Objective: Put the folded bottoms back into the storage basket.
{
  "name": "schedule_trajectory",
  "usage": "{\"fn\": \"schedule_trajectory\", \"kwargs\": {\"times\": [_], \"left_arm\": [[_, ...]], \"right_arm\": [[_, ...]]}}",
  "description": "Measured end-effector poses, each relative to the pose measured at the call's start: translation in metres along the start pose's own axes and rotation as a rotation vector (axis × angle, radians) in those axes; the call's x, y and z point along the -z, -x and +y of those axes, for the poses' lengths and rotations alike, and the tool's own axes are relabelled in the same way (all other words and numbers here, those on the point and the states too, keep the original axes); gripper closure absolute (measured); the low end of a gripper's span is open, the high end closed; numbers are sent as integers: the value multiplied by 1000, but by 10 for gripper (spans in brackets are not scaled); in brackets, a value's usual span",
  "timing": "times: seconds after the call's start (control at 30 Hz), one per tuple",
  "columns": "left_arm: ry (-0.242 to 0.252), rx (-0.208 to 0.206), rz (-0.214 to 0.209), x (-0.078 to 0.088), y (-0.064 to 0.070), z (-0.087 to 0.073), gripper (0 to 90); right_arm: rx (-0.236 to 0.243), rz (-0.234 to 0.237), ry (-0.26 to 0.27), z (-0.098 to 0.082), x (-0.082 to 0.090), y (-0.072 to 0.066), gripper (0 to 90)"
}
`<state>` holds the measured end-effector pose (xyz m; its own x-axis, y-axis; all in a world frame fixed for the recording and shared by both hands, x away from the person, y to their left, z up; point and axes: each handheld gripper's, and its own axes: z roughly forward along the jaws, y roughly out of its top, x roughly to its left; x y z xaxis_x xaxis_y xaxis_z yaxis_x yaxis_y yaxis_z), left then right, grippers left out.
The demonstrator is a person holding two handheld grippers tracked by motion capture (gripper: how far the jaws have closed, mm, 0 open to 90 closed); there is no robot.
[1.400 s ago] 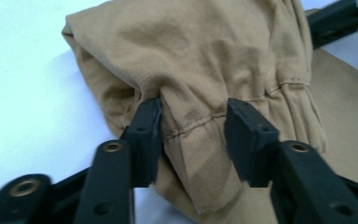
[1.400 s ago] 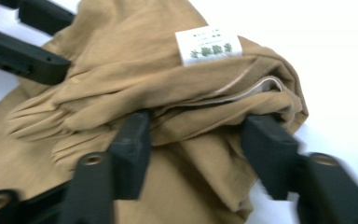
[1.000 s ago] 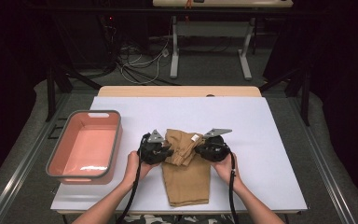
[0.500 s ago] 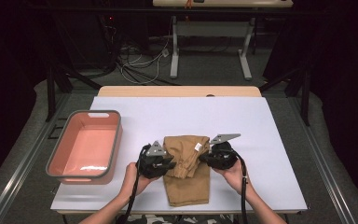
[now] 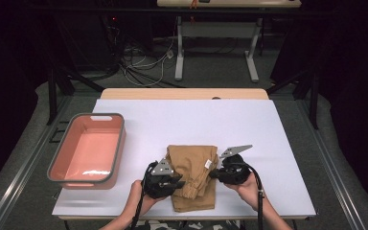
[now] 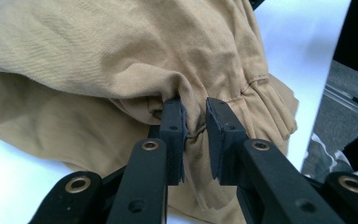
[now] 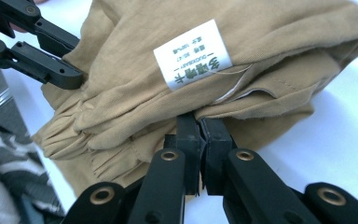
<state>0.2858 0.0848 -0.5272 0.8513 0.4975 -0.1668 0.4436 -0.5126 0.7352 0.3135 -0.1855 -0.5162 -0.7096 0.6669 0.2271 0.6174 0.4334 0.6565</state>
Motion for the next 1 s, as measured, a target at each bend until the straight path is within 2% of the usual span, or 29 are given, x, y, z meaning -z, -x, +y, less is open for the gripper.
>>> {"fn": "schedule_trajectory", "kwargs": {"times": [0.13,0.23,0.27,0.33,0.4,0.43,0.47,0.57,0.6,0.7,0.8,0.93,1.0], "left_arm": [[-24,0,-23,-1,3,-3,777],[-49,0,-15,-5,4,-7,772],[-59,1,-14,-5,3,-7,766],[-66,-4,-10,-3,0,-7,732],[-74,1,-4,-1,-1,-5,623],[-73,2,6,1,-1,-4,548],[-62,7,14,3,-2,-4,502],[-46,15,43,10,-8,-1,372],[-39,22,52,13,-11,0,340],[-18,53,92,16,-21,3,282],[-31,77,142,9,-36,5,212],[-43,123,150,-4,-51,7,136],[-66,131,156,-10,-55,8,112]], "right_arm": [[-11,23,-19,-3,3,-2,880],[-23,20,-68,-10,-4,0,870],[-30,12,-73,-12,-7,0,844],[-11,-9,-84,-15,-10,3,768],[5,-37,-82,-14,-7,7,654],[-5,-33,-35,-15,-8,8,596],[5,-58,-53,-14,-4,10,542],[4,-61,-42,-14,1,16,405],[3,-61,-18,-14,2,17,371],[-12,-59,18,-13,4,19,309],[-16,-51,33,-11,3,19,253],[-14,-46,58,-10,-1,19,204],[-12,-62,46,-9,-2,19,198]]}}
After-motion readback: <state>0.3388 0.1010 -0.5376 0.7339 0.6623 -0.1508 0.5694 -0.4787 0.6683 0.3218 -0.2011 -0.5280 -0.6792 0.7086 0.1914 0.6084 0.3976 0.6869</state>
